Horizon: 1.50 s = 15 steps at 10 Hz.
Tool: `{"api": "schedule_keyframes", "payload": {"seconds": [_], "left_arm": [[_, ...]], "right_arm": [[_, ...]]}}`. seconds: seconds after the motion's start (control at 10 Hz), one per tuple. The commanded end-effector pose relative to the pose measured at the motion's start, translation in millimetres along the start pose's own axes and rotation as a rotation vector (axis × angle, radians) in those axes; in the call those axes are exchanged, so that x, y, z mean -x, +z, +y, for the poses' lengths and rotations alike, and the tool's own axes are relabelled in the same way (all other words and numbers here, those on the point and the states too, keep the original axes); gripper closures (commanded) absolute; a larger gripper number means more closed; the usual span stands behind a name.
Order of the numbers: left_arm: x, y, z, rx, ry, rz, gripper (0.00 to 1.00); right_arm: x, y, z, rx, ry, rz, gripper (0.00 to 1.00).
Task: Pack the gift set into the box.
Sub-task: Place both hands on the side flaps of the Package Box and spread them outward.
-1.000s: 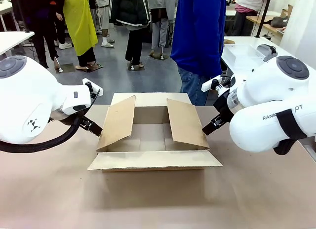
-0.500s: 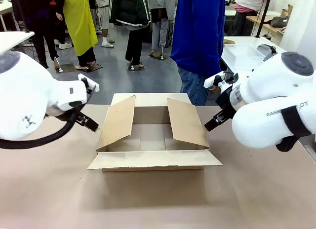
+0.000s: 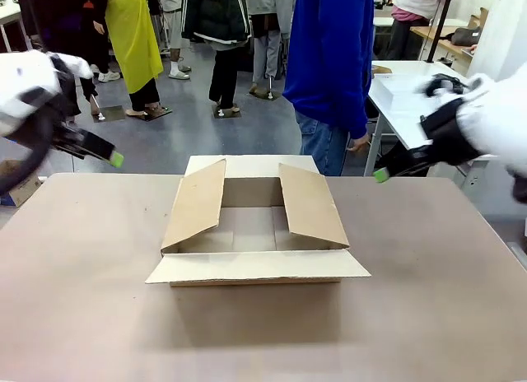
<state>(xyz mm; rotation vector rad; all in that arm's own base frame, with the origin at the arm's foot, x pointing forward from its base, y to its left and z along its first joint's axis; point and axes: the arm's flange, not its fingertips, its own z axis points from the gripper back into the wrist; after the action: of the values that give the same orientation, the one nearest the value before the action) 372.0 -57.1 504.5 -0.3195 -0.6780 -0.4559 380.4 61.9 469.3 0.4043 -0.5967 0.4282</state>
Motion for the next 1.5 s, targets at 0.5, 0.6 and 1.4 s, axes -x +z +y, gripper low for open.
{"api": "schedule_keyframes", "payload": {"seconds": [0.5,0.6,1.4], "left_arm": [[175.6,34.6,188.4,0.851,0.711,-0.25,0.0],[190.0,17.6,203.0,0.884,0.832,-0.27,0.0],[208.5,48.4,186.9,0.846,0.747,-0.207,0.0]], "right_arm": [[116.7,111.1,-206.7,-0.587,-0.847,-0.158,0.0],[129.7,99.5,-221.2,-0.569,-0.937,-0.157,0.0],[137.8,122.5,-209.4,-0.561,-0.906,-0.11,0.0]]}}
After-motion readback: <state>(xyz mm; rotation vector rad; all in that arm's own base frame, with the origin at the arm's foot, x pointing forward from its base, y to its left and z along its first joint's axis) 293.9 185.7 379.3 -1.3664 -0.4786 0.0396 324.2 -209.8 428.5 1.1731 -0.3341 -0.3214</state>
